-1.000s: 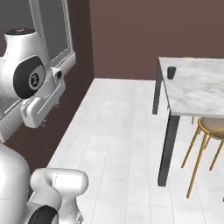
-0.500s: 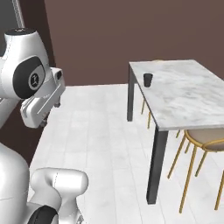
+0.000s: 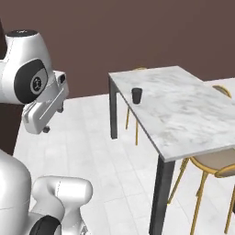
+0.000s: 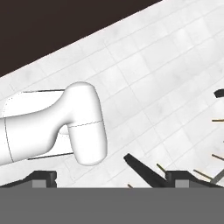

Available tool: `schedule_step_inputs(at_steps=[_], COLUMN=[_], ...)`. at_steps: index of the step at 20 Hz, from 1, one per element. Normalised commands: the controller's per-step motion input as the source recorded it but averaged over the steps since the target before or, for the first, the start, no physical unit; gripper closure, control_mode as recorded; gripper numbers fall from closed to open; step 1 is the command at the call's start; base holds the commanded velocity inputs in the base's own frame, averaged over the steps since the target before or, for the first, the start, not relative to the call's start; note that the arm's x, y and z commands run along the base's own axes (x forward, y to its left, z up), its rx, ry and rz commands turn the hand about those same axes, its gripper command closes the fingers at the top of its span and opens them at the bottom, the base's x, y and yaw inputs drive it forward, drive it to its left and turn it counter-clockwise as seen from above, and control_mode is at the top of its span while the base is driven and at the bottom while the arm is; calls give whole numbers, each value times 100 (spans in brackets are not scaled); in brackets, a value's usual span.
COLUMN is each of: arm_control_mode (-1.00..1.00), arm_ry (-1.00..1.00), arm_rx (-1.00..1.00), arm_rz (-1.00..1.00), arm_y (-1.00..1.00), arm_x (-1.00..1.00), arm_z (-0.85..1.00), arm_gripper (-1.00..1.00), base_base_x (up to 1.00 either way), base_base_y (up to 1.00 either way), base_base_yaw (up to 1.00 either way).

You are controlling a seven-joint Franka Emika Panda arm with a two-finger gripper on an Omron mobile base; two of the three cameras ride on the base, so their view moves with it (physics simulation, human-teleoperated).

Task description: Pick the pot and glass cup and place them in the sink. Then turn on the water.

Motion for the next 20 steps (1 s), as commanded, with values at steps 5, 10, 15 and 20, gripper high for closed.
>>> schedule_step_inputs(at_steps=[5,10,15,20], arm_control_mode=[100,100,100,100], arm_ry=[0,0,0,0], arm_rx=[0,0,0,0], arm_rz=[0,0,0,0], arm_y=[0,0,0,0], arm_x=[0,0,0,0], arm_z=[0,0,0,0], arm_gripper=[-100,-100,-100,-100], base_base_x=[81,78,72,61], base_base_y=[38,40,39,38], base_base_yaw=[-35,-35,-35,-37])
